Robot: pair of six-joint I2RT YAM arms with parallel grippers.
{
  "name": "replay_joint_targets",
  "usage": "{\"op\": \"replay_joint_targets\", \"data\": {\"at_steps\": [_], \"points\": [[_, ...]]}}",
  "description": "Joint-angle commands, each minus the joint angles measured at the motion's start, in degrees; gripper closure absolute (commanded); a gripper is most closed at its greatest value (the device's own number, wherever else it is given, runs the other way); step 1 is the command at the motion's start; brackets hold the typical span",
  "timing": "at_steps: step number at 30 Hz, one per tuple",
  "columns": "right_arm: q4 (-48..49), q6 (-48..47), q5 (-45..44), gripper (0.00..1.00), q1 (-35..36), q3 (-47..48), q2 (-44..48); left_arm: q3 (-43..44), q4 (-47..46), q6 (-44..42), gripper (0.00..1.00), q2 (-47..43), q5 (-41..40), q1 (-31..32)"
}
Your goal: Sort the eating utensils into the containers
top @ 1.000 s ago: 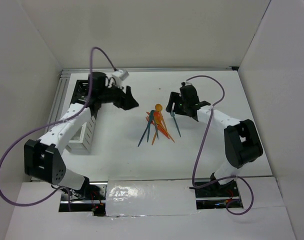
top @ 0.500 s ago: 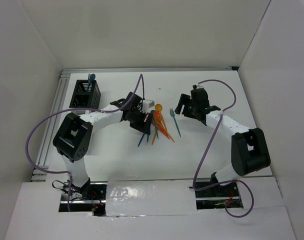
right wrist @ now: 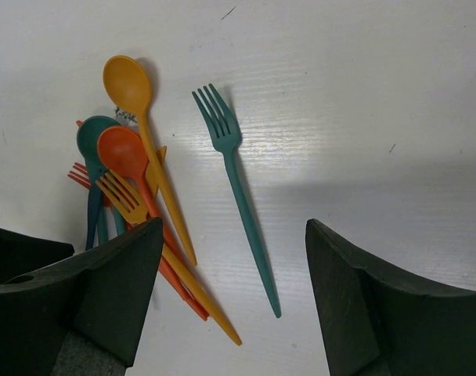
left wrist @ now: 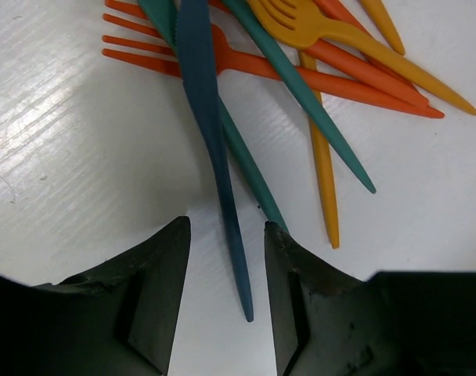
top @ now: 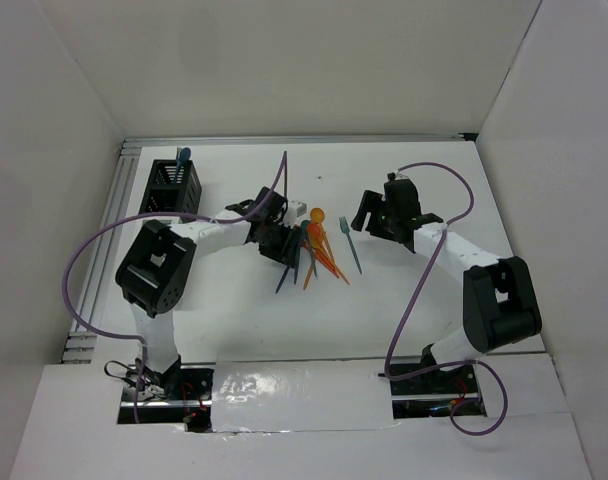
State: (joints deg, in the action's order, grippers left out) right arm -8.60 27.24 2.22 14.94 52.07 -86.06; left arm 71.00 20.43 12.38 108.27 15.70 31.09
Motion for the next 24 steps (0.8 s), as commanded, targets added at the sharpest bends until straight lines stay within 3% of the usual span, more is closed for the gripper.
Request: {"op": "replay_joint_targets", "data": {"at_steps": [1,6,15,24], "points": [[1.1,0.1,0.3,0.20,-0.5,-0.1,1.9,2.4,-1.6,0.5,0.46,1.0,-1.8,0.3],[1.1,0.4,0.3,0.20,-0.7,-0.1,2.0,3.5,-0.8,0.3,0.54,2.5,-5.4,1.1],[1.7,0.5,-0.2,0.20,-0.9,-0.7,2.0,4.7,0.9,-0.4,0.56,5.5,-10.1,3.2],[1.1,1.0,-0.7,0.20,-1.1,-1.2,2.5,5.0,1.7,0.0,0.71,7.5,-12.3,4.0]]}}
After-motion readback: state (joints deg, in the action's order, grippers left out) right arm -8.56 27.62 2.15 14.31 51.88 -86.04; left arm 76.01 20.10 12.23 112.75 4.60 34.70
